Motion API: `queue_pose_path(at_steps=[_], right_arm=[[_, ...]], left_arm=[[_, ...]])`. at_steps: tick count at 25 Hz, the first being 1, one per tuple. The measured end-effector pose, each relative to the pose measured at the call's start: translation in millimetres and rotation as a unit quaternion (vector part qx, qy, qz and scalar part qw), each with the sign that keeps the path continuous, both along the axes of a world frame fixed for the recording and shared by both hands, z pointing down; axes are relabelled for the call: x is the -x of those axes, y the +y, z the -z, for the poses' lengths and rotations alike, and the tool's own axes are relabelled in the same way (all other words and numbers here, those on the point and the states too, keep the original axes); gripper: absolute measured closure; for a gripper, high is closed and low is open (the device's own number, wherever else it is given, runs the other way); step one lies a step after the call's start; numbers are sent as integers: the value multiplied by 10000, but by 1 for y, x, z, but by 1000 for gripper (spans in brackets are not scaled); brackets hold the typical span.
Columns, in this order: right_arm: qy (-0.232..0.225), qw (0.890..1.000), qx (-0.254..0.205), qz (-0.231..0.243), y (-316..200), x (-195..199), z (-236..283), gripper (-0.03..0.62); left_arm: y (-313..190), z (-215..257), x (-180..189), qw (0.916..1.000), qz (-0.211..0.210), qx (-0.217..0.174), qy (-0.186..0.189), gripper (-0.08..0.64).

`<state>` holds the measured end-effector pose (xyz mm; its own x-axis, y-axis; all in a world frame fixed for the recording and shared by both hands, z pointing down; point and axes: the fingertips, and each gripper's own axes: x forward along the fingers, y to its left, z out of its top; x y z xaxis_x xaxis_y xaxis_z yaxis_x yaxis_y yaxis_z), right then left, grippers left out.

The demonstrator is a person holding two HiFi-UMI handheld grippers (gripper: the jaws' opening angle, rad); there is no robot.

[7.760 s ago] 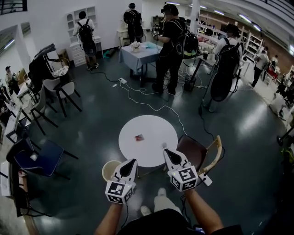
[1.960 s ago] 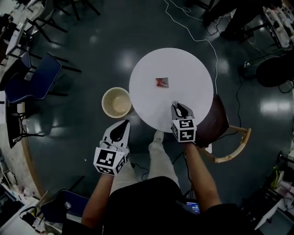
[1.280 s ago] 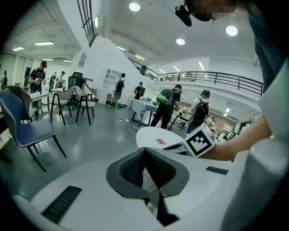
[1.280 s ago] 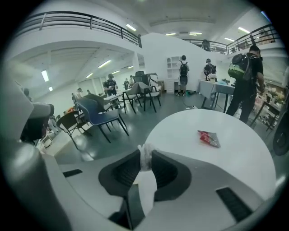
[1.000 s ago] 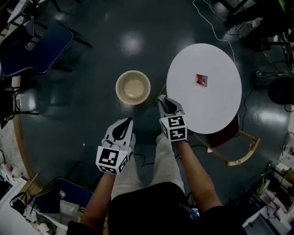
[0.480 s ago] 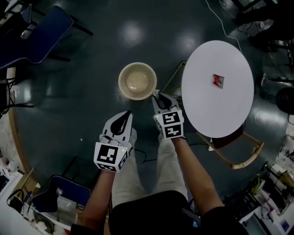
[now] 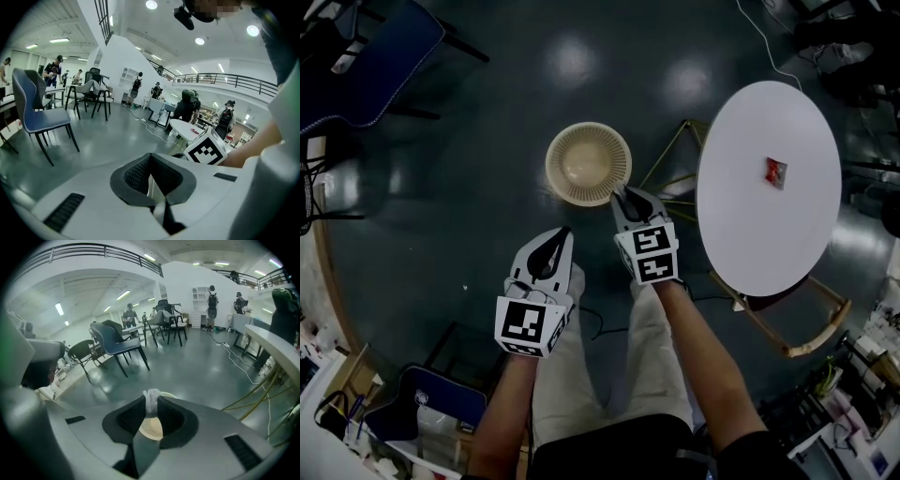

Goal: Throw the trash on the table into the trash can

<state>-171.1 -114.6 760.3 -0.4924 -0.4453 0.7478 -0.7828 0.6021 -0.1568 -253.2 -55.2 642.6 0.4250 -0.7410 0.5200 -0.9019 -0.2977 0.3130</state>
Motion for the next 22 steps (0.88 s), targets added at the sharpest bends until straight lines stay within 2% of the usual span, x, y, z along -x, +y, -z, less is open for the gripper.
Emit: queue_pose_path(at_steps=[7,12,16,20,22], right_arm=[[121,9999,77,87,0,11,-43,505],[168,9997,153,92,-1,13,-73,505],[229,9995,211,104,-5,17,-98,505],[284,9991,273,155,-9,22,-123,505],[286,9989,302,211,-10,25,-134,505]], left_arm=[[-9,-38,3,10000,-81,4,-27,551],[-3,-70,7,9998,-67,184,-73,551],[0,-92,9,9993,-164,224,-261,551],[-3,-108,7,9991,-254,315,-88,551],[-6,-114,9,9989,-342,264,-188,551]])
